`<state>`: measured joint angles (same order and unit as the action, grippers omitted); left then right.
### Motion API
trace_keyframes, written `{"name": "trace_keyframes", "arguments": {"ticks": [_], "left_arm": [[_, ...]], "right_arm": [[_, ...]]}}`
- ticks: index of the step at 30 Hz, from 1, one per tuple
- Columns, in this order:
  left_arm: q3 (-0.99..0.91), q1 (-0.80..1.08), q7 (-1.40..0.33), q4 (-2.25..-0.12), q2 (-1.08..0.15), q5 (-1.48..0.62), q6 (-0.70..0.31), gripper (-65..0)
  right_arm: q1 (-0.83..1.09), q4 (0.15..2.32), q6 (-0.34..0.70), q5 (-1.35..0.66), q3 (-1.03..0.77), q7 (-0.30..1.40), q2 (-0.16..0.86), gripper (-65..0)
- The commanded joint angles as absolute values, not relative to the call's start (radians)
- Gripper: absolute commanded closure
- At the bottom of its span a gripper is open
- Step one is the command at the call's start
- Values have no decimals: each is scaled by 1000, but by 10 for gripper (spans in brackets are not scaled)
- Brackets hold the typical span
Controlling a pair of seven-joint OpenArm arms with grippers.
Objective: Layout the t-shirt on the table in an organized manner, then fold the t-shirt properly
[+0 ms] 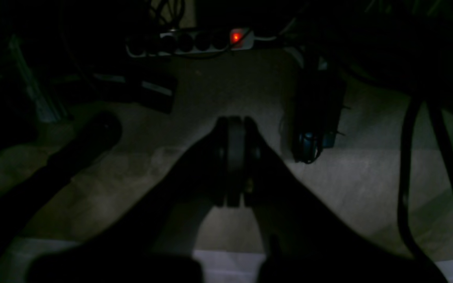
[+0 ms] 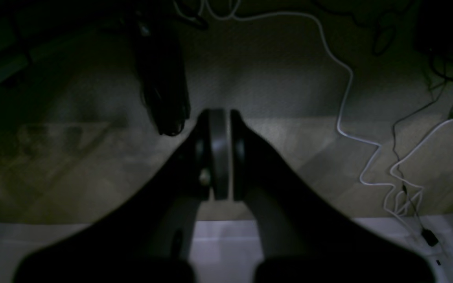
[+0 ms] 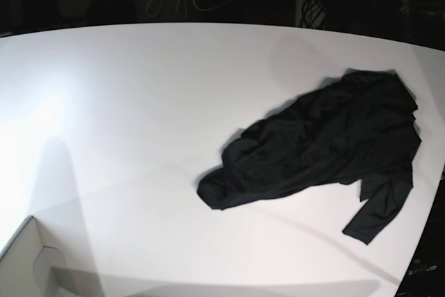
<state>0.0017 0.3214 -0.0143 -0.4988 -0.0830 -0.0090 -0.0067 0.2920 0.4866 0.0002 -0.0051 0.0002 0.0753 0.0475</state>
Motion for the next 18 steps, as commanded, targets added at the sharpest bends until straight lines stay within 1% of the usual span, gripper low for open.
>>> {"name": "trace_keyframes", "arguments": {"ticks": [1,4,6,12,18], "left_arm": [[1,334,-8,-507,-85,-8,-5,-1],[-1,357,-7,-524,-87,-15,-5,-1],[-1,390,-7,-582,-107,-62,-5,-1],[7,570,-10,-931,-208,-255,-5,-1],[2,697,-10,-1202,-294,-308,-1,-1]], "right_arm": [[303,492,5,-5,-4,71,50,0],[317,499,5,-5,-4,67,50,0],[349,556,5,-5,-4,42,50,0],[533,878,5,-5,-4,21,50,0],[657,1102,5,-5,-2,22,58,0]]}}
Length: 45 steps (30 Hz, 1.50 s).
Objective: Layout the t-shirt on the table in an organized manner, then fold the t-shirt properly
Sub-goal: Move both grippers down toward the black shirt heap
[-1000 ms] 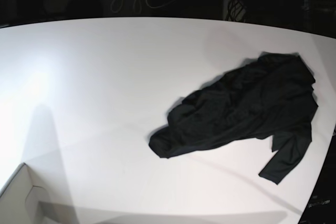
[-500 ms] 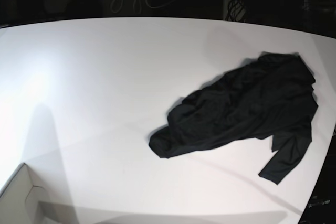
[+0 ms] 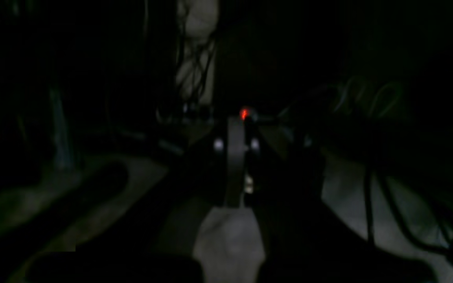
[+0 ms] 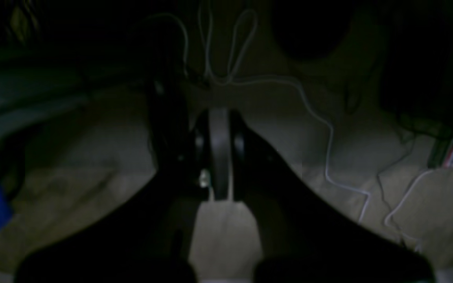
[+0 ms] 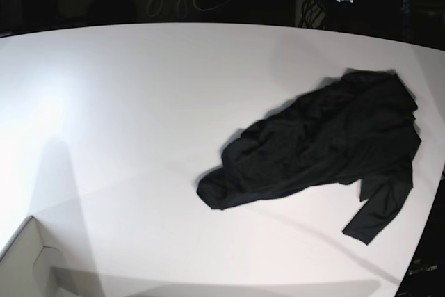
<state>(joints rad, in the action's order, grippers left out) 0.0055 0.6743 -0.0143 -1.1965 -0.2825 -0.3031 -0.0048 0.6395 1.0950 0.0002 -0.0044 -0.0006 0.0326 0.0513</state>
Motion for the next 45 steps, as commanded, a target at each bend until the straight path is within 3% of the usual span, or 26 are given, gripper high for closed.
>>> {"name": "trace_keyframes", "arguments": {"ticks": [1,10,20,34,37,41,45], "left_arm": [[1,713,-10,-1233,-297,-320,1,-1],[-1,880,-10,-1540,-387,-455,4,-1],[-96,1013,-10,-1825,-398,-458,5,-1],[-226,1023,-10,-1951,-398,-463,1,-6],[-226,989,-38,-1948,-397,-464,4,-52],[-226,934,-124,-1956,-383,-464,4,-171],[-272,897,-128,-1956,-318,-463,-2,-193]], "right_arm": [[676,1133,5,-5,-2,22,58,0],[858,1475,5,-5,-2,22,79,0],[1007,1801,5,-2,-48,22,105,0],[1024,1965,5,-1,-67,35,102,0],[1003,2026,5,-1,-64,136,105,0],[906,2038,5,-1,-64,303,104,0],[812,2038,7,-1,-64,450,105,0]]}}
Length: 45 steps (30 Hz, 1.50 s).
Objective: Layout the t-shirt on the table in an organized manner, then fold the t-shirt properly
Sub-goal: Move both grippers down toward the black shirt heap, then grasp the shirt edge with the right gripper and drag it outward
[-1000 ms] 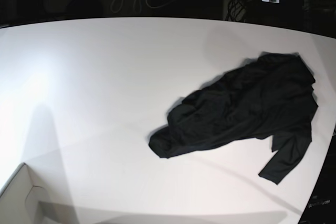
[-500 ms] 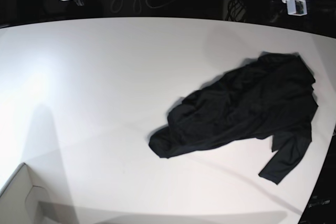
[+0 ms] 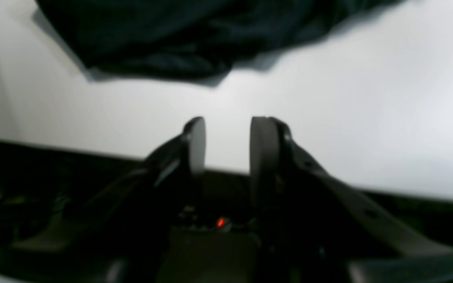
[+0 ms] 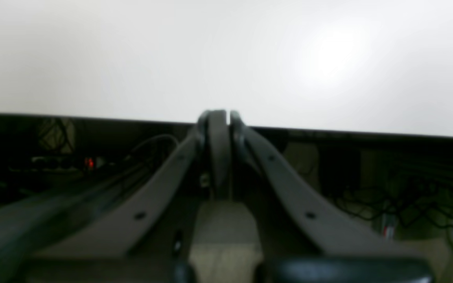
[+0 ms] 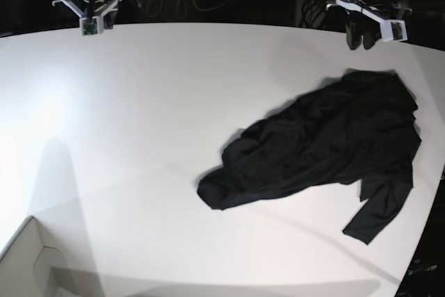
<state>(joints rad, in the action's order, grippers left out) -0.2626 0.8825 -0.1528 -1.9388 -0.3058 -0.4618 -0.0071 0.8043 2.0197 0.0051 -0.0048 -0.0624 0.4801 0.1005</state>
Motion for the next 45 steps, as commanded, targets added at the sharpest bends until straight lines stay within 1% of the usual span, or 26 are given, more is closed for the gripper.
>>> {"name": "trace_keyframes", "arguments": {"ticks": [1,6,8,10,11,13,16,18,20,25,27,30,33,36,41,45], "left_arm": [[-288,888,-130,-1954,-303,-463,-2,-194],[-323,860,-130,-1948,-289,-461,-4,-195],[-326,849,-131,-1948,-292,-461,-4,-195],[-326,831,-180,-1948,-294,-461,-4,-195],[-328,817,-214,-1951,-292,-461,-4,-195],[-328,791,-272,-1951,-288,-461,-4,-195],[-328,759,-346,-1951,-283,-463,-4,-195],[-328,746,-366,-1952,-269,-463,-4,-195],[-329,736,-367,-1956,-259,-463,-4,-195],[-343,734,-367,-1956,-257,-463,-4,-195],[-364,734,-367,-1956,-257,-463,-4,-195],[-400,739,-369,-1956,-255,-463,-4,-195],[-429,743,-369,-1956,-255,-463,-4,-195],[-447,745,-369,-1956,-255,-463,-4,-195],[-447,745,-364,-1957,-243,-463,1,-195],[-481,745,-369,-1983,-191,-463,-4,-195]], "right_arm": [[792,2038,8,-1,-62,472,105,0],[702,2040,10,-1,5,506,120,0],[659,2040,31,-1,45,526,122,0],[607,2040,90,-1,77,556,119,-6],[576,2040,128,-1,97,572,113,-23],[521,2038,171,-1,131,596,96,-60],[424,2035,176,-1,191,611,64,-119],[364,2032,176,-1,232,611,36,-153],[317,2029,176,-1,265,611,21,-172],[220,2026,176,-1,323,610,21,-211],[185,1995,176,-2,326,602,18,-242],[110,1929,176,-5,326,602,13,-296],[15,1827,176,-5,326,602,-22,-354],[-90,1704,176,-5,326,602,-44,-385],[-272,1443,176,-5,326,584,-88,-385],[-360,1253,176,-5,326,466,-101,-385]]}}
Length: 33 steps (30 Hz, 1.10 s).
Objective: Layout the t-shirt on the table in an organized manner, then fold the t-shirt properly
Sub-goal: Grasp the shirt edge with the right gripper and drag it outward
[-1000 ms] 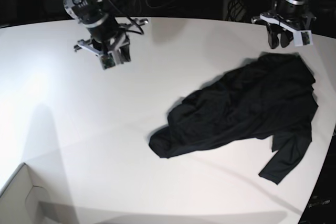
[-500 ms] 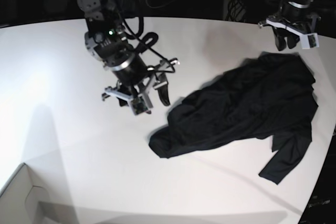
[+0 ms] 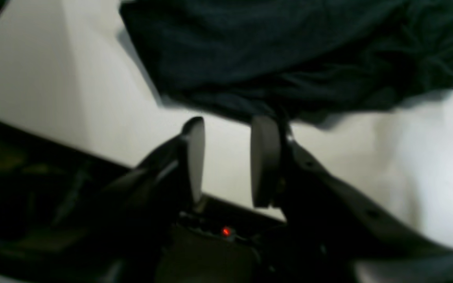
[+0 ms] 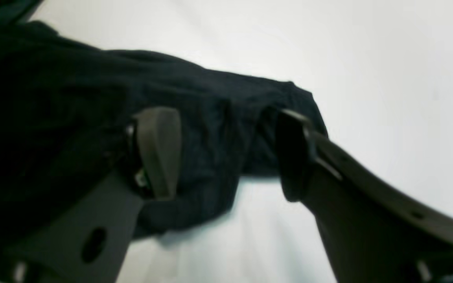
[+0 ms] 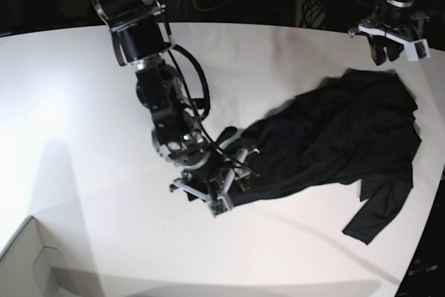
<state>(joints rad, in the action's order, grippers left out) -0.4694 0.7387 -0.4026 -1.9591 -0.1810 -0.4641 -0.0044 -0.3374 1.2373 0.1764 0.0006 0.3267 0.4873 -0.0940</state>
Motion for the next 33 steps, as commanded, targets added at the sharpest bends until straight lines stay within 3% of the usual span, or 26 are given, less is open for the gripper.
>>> {"name": "trace_keyframes", "arguments": {"ticks": [1,10,16,18,20,23,33], "left_arm": [[-496,745,-369,-1986,-173,-463,-4,-195],[-545,739,-369,-1997,-125,-463,-5,-195],[-544,736,-369,-1995,-125,-463,-5,-195],[-544,736,-369,-1994,-125,-463,-5,-195],[-544,734,-369,-1991,-125,-461,-5,-195],[-545,720,-369,-1991,-125,-458,-5,-195],[-545,700,-369,-1992,-125,-461,-5,-195]], "right_arm": [[-374,1213,176,-5,326,433,-105,-385],[-446,951,174,-5,320,260,-101,-385],[-460,871,173,-5,318,239,-105,-377],[-458,868,173,-5,321,239,-105,-331],[-458,871,174,-5,321,231,-107,-231],[-453,886,174,-5,317,222,-117,0],[-196,1431,174,-2,262,255,-74,0]]}}
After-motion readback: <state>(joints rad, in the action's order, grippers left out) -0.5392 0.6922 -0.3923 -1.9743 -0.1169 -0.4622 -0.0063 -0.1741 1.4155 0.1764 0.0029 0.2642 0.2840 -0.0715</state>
